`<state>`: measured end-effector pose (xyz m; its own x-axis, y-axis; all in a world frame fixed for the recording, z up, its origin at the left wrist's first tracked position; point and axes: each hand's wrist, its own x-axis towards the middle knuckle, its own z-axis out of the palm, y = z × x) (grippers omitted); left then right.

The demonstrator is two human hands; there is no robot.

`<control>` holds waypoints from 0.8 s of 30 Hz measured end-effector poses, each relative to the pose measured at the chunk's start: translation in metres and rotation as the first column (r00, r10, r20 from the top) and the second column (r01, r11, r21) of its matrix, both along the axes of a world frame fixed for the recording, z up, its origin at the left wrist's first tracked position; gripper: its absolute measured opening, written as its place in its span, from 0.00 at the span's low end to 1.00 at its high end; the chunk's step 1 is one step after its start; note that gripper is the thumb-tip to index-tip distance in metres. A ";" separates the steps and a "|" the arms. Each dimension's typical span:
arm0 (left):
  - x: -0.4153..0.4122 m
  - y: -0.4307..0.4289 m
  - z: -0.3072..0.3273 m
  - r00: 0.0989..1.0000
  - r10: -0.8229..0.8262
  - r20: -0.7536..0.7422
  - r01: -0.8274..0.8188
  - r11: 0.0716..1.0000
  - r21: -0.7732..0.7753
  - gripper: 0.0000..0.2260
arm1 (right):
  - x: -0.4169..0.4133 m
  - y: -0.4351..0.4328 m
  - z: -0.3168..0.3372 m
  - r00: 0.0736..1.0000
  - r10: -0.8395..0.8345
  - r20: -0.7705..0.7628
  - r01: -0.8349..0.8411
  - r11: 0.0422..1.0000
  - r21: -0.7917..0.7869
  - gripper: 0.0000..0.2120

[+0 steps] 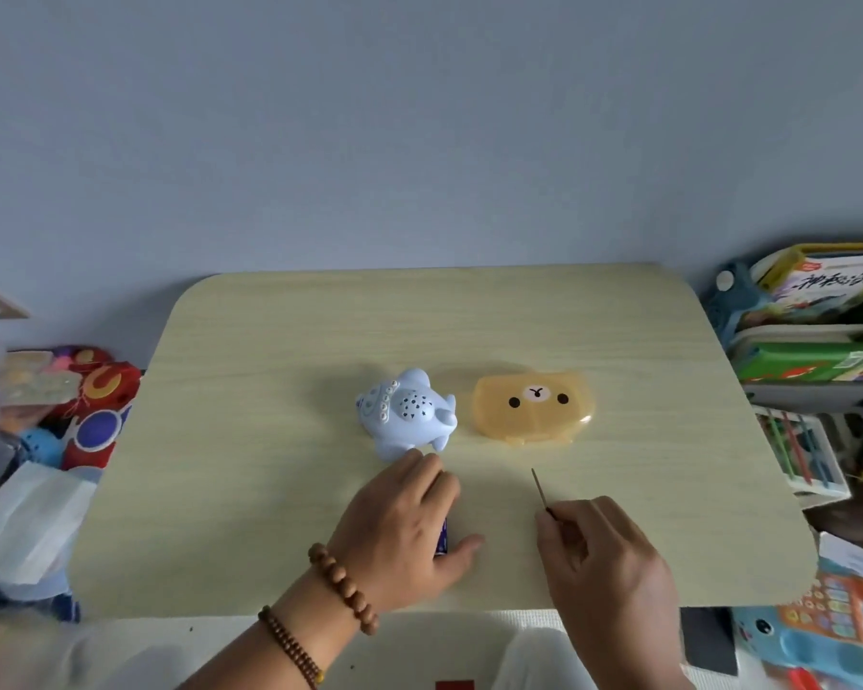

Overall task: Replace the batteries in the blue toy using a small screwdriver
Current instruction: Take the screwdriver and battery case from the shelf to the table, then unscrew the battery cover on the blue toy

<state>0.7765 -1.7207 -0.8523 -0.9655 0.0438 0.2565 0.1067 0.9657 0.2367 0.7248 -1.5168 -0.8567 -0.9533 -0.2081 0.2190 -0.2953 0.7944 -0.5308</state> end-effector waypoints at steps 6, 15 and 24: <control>-0.005 0.004 -0.008 0.999 0.005 0.032 -0.006 0.999 0.033 0.17 | -0.002 -0.004 -0.001 0.998 0.020 -0.064 -0.016 0.998 0.054 0.08; 0.001 0.003 -0.010 0.999 -0.025 0.040 0.027 0.999 -0.030 0.18 | 0.002 -0.004 -0.012 0.984 0.043 -0.174 -0.031 0.997 0.073 0.07; 0.005 0.004 -0.010 0.998 0.009 0.055 -0.010 1.000 0.023 0.19 | 0.006 -0.003 -0.013 0.983 0.043 -0.179 -0.028 0.996 0.084 0.08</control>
